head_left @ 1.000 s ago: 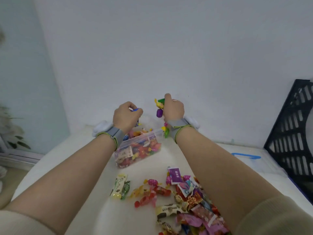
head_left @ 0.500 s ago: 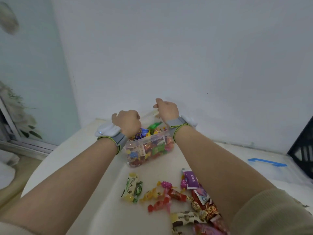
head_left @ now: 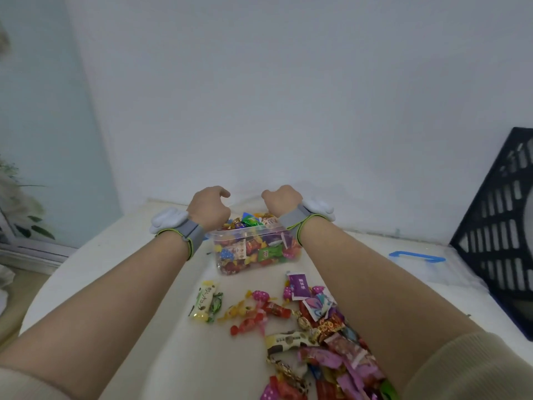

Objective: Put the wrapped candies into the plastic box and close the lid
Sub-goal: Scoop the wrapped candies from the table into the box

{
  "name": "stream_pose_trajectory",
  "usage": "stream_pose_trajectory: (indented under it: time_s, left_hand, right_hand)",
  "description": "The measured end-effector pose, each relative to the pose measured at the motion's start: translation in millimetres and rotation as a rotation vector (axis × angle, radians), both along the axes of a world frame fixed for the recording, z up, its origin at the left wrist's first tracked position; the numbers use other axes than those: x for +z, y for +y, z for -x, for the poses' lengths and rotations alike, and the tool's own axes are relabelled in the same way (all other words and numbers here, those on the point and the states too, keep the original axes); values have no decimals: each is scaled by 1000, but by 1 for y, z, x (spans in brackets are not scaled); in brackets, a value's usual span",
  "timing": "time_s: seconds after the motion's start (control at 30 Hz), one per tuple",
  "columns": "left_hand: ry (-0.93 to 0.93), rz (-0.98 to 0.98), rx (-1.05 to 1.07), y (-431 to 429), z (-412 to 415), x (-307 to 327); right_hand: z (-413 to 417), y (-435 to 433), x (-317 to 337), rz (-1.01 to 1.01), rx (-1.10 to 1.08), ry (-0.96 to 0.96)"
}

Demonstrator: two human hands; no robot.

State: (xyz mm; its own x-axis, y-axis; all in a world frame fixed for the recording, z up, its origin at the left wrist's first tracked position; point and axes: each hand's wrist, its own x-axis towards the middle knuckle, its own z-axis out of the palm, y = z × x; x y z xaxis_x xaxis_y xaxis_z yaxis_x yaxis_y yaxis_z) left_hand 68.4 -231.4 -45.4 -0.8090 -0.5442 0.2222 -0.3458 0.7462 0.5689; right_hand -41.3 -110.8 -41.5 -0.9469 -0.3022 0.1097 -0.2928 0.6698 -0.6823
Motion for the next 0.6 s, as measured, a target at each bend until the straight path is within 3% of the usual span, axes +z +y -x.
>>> stream_pose_trajectory:
  time_s: [0.33, 0.6]
  left_hand:
    - [72, -78, -276, 60, 56, -8]
    - [133, -35, -262, 96, 82, -10]
  right_hand:
    - [27, 97, 0, -1, -151, -9]
    - [32, 136, 1, 13, -193, -10]
